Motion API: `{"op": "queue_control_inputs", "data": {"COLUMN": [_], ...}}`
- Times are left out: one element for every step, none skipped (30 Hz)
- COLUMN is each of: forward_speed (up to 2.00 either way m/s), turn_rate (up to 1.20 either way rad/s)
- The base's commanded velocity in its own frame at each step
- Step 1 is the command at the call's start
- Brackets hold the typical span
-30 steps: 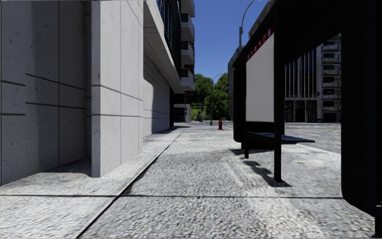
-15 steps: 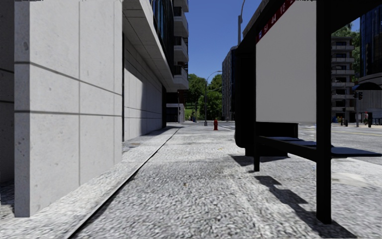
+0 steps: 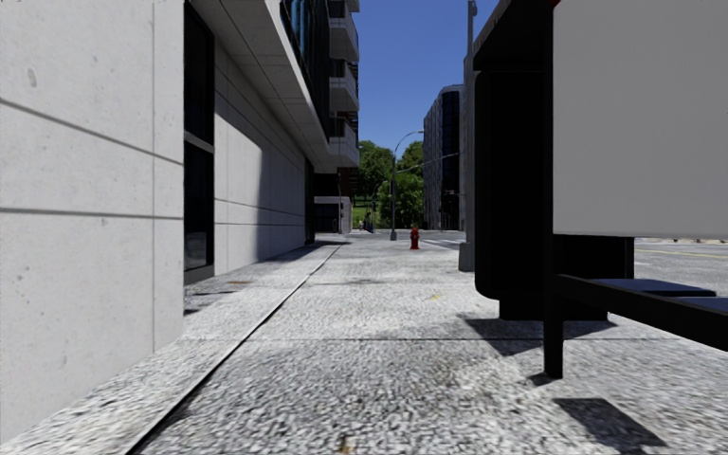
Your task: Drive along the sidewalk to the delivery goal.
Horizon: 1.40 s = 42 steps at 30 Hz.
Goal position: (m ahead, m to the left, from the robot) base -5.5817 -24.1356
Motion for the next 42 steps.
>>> {"op": "queue_control_inputs", "data": {"forward_speed": [2.00, 1.91, 1.91, 2.00, 2.00, 2.00, 2.00, 2.00, 2.00, 2.00, 2.00, 2.00, 2.00, 2.00, 2.00, 2.00, 2.00, 2.00, 2.00, 2.00, 2.00, 2.00, 2.00, 2.00, 2.00, 2.00, 2.00, 2.00, 2.00, 2.00, 2.00, 2.00, 2.00, 2.00, 2.00, 2.00, 2.00, 2.00, 2.00, 2.00, 2.00, 2.00], "turn_rate": [0.00, 0.00, 0.00, 0.00, 0.00, 0.00, 0.00, 0.00, 0.00, 0.00, 0.00, 0.00, 0.00, 0.00, 0.00, 0.00, 0.00, 0.00, -0.03, -0.03, -0.08, -0.10, -0.10, -0.06, -0.06, 0.00, 0.00, 0.00, 0.00, 0.00, 0.00, 0.00, 0.00, 0.00, 0.00, 0.00, 0.00, 0.00, 0.00, 0.00, 0.00, 0.00]}}
